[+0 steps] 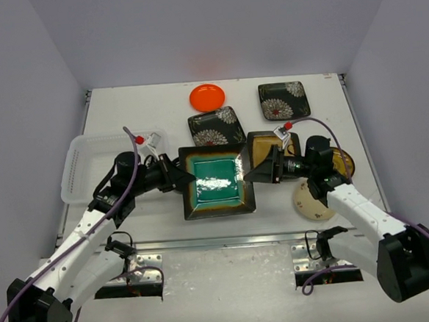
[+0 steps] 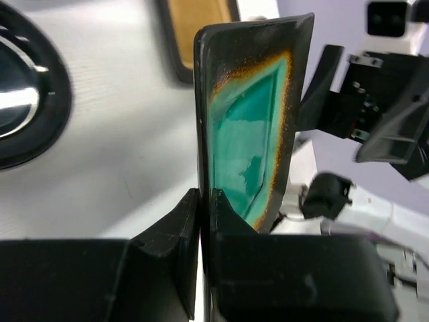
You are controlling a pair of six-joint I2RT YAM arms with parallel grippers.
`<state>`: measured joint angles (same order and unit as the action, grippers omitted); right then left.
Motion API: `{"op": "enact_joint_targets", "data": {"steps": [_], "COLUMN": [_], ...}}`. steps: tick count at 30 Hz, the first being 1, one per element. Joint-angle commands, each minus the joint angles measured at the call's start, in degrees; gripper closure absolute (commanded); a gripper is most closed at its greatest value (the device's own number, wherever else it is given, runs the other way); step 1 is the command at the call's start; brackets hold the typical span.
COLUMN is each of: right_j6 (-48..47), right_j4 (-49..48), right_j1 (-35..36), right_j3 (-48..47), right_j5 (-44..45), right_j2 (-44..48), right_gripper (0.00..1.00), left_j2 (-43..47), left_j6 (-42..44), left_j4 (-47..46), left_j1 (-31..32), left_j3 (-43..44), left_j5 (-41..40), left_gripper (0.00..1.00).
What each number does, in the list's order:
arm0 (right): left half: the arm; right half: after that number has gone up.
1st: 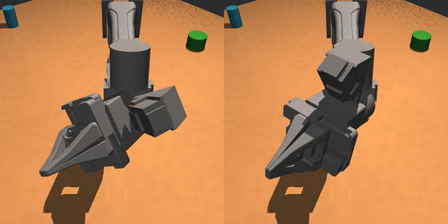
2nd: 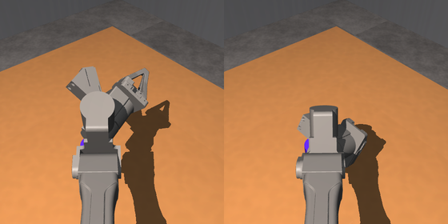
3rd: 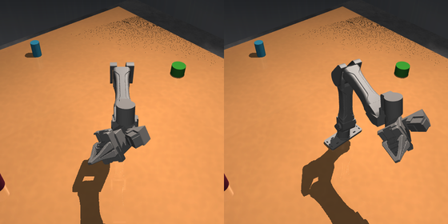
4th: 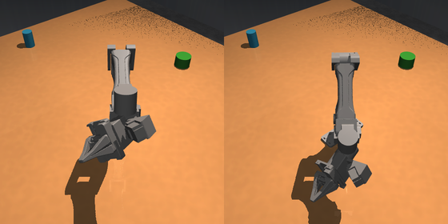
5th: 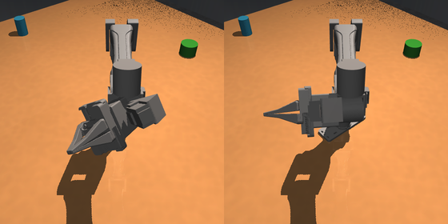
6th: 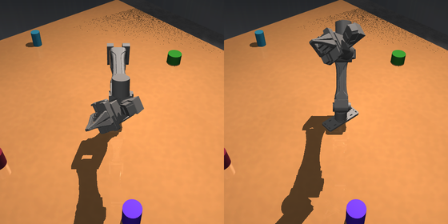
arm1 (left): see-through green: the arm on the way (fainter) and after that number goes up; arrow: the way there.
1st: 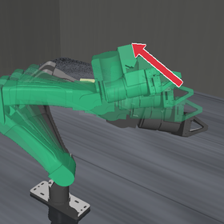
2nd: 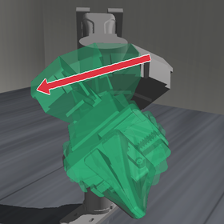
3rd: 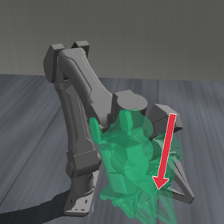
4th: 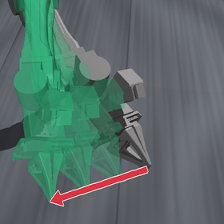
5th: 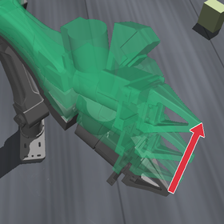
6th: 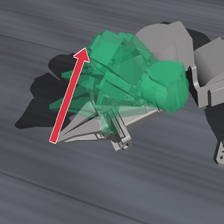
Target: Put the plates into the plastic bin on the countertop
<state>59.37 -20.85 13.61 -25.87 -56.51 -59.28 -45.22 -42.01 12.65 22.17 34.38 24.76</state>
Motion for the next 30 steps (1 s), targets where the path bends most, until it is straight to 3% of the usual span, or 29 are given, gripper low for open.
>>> {"op": "enact_joint_targets", "data": {"steps": [1,6,11,13,19,26,30], "right_j6": [-3.8,-14.4,-18.5,-18.9,-18.0,-17.2,-17.7], "right_j4": [3.6,18.1,24.1,24.5,23.8,23.4,24.3], "right_j1": [-5.5,-8.1,-8.7,-8.7,-8.7,-8.7,-8.7], "right_j3": [-4.5,-8.7,-10.3,-10.3,-10.2,-10.1,-9.4], "right_j5": [0.8,7.2,10.7,11.2,10.6,8.6,8.8], "right_j2": [-1.7,-0.9,0.4,0.3,0.1,1.0,2.0], "right_gripper": [0.01,0.01,0.01,0.01,0.01,0.01,0.01], "left_j2": [4.5,3.9,4.8,5.6,4.4,-2.0,-3.6], "left_j6": [-8.7,-8.6,-13.3,-16.0,-37.6,-51.0,-51.8], "left_j4": [-3.1,7.5,23.3,24.5,33.9,37.3,32.3], "left_j1": [-0.5,-3.1,-8.9,-9.5,-9.6,-10.4,-11.0], "left_j3": [9.8,19.2,27.7,27.4,28.5,29.9,26.1], "left_j5": [-12.9,-24.7,-42.8,-46.0,-58.6,-63.7,-63.0], "left_gripper": [1.00,1.00,1.00,1.00,1.00,1.00,1.00]}}
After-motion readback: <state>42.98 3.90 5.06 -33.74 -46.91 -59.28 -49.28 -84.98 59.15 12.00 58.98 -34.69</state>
